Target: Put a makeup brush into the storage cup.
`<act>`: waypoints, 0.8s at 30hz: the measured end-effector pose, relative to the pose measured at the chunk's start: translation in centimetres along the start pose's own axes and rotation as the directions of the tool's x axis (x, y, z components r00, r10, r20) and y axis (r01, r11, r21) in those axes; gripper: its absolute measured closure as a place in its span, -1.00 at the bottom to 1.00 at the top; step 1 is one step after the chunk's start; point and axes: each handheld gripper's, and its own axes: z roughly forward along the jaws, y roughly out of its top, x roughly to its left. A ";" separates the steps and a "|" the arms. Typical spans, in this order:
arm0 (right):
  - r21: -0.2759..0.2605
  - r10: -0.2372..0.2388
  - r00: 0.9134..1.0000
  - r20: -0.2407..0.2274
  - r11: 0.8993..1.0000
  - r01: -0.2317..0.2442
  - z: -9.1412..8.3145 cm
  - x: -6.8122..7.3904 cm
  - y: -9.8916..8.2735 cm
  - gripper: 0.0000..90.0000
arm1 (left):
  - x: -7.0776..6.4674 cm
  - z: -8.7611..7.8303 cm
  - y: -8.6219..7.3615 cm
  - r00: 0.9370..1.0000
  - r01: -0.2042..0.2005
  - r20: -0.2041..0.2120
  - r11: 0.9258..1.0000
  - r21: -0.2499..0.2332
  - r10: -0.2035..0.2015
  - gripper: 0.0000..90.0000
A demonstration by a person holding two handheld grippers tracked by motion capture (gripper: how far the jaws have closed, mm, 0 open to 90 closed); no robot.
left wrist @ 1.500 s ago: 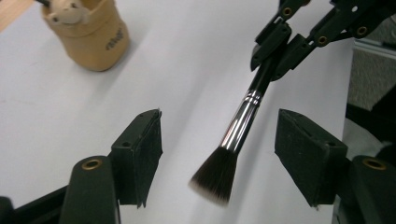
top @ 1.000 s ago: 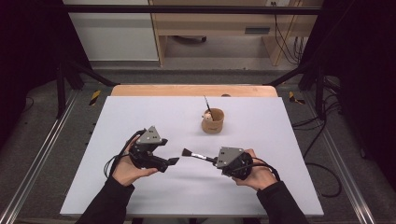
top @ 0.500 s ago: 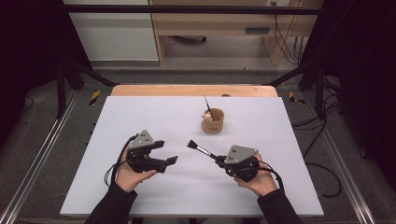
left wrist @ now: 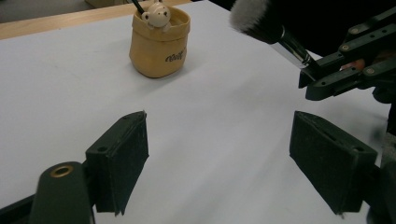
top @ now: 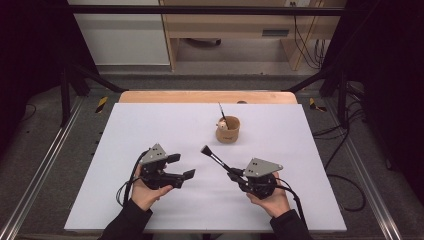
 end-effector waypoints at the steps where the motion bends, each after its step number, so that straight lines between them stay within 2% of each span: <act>1: -0.007 0.006 1.000 -0.002 1.000 -0.006 0.0 0.0 -0.1 0.77 | -0.1 0.0 0.0 1.000 -0.002 -0.003 1.000 -0.007 0.002 -0.59; 2: -0.015 0.025 1.000 -0.006 1.000 -0.025 0.0 0.0 -0.2 0.77 | -0.3 0.0 0.0 1.000 0.000 -0.004 1.000 -0.015 -0.001 -0.59; 10: -0.048 0.061 0.998 0.000 0.997 -0.061 0.2 0.2 -0.3 0.76 | -0.9 0.5 -0.2 0.999 0.036 0.006 0.997 -0.075 -0.035 -0.58; 15: -0.063 0.089 0.996 0.010 0.994 -0.088 0.4 0.4 -0.5 0.76 | -1.3 0.6 0.0 0.998 0.066 0.023 0.990 -0.127 -0.064 -0.56; 24: -0.093 0.110 0.994 0.019 0.990 -0.108 0.7 0.6 -0.3 0.77 | -1.8 1.2 0.4 0.993 0.110 0.067 0.981 -0.162 -0.100 -0.53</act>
